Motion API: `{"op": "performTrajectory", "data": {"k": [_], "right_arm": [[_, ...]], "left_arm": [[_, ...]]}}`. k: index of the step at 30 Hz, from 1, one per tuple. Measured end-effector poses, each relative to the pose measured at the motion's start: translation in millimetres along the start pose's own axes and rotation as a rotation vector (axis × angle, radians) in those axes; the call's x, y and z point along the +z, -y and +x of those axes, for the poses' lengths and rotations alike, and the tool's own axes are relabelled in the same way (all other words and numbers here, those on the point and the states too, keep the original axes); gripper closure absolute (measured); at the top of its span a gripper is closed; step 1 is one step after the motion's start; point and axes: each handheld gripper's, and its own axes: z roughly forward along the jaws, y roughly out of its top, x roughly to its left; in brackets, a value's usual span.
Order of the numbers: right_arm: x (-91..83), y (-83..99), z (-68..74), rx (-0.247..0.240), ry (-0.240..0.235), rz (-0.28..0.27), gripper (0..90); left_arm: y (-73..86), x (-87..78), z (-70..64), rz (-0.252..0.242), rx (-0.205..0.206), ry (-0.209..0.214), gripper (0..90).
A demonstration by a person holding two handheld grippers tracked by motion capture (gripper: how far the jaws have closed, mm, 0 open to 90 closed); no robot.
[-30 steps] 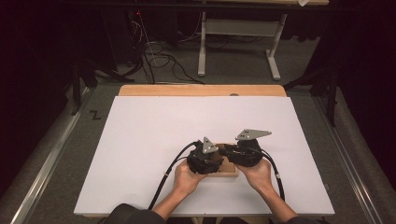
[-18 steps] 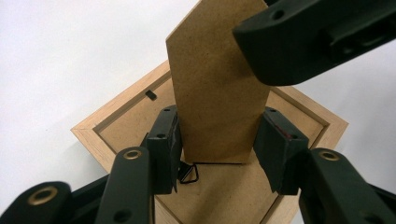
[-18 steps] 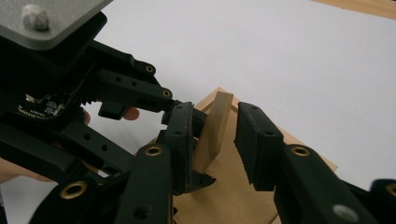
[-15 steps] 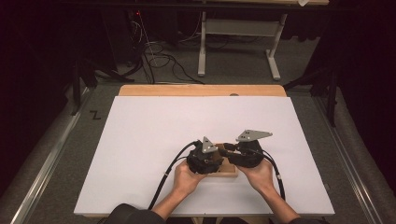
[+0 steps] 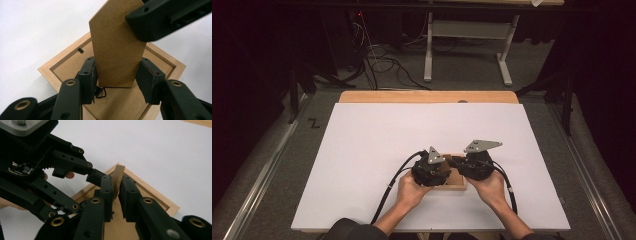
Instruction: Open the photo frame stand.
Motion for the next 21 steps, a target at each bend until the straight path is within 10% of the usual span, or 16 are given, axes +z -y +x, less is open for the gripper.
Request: {"op": "performTrajectory", "data": {"k": [21], "right_arm": [[-1.0,-3.4,0.7,-0.004,-0.054,-0.006,88.9]], "left_arm": [[-0.8,-5.9,3.3,-0.030,0.016,0.016,51.9]]}}
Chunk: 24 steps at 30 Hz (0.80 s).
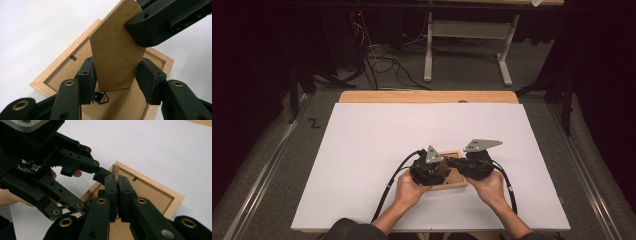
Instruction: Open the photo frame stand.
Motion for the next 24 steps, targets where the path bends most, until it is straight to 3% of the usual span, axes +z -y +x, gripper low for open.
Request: {"op": "performTrajectory", "data": {"k": [24], "right_arm": [[-5.1,-3.9,-0.9,-0.062,-0.045,0.006,89.3]], "left_arm": [[-5.5,-9.1,1.2,-0.016,0.060,0.037,52.6]]}}
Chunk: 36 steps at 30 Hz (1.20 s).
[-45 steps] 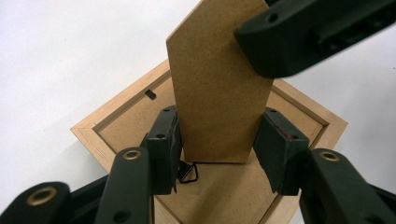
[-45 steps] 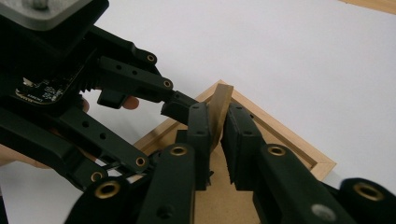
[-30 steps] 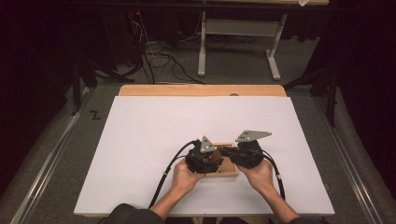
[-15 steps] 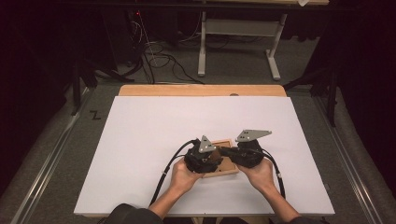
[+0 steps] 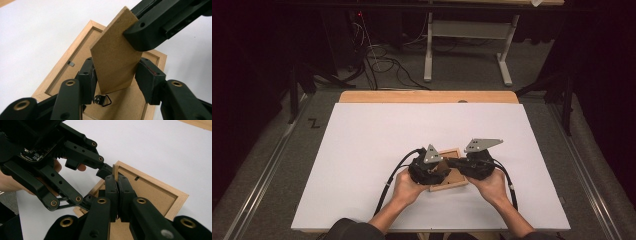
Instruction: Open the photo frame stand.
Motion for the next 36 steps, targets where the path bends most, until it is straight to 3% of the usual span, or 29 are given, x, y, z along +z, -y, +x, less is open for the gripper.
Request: {"op": "performTrajectory", "data": {"k": [18,36], "right_arm": [[-0.3,0.7,-5.8,0.013,-0.043,-0.005,88.3],[-1.7,2.6,-10.3,0.006,-0.031,0.004,82.3]], "left_arm": [[-0.7,-5.7,5.6,-0.004,-0.015,0.059,55.5],[1.1,-10.7,12.0,0.012,-0.034,0.134,71.0]]}}
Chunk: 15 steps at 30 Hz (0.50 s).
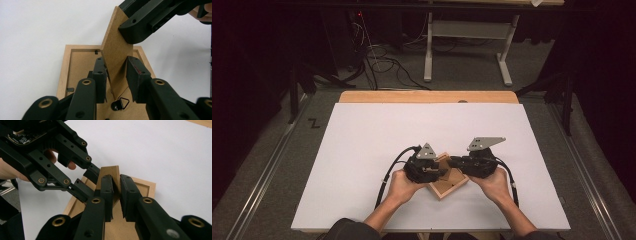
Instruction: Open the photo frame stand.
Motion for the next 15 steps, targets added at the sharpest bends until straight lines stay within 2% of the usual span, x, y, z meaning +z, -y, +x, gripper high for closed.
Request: {"op": "performTrajectory", "data": {"k": [5,15], "right_arm": [[0.7,0.4,-0.3,0.003,0.005,-0.006,78.6],[0.6,0.7,-0.2,0.003,0.003,-0.014,74.2]], "left_arm": [[0.6,-0.9,3.3,0.011,-0.018,0.045,76.4],[1.4,-2.5,7.6,0.007,-0.054,0.088,83.3]]}}
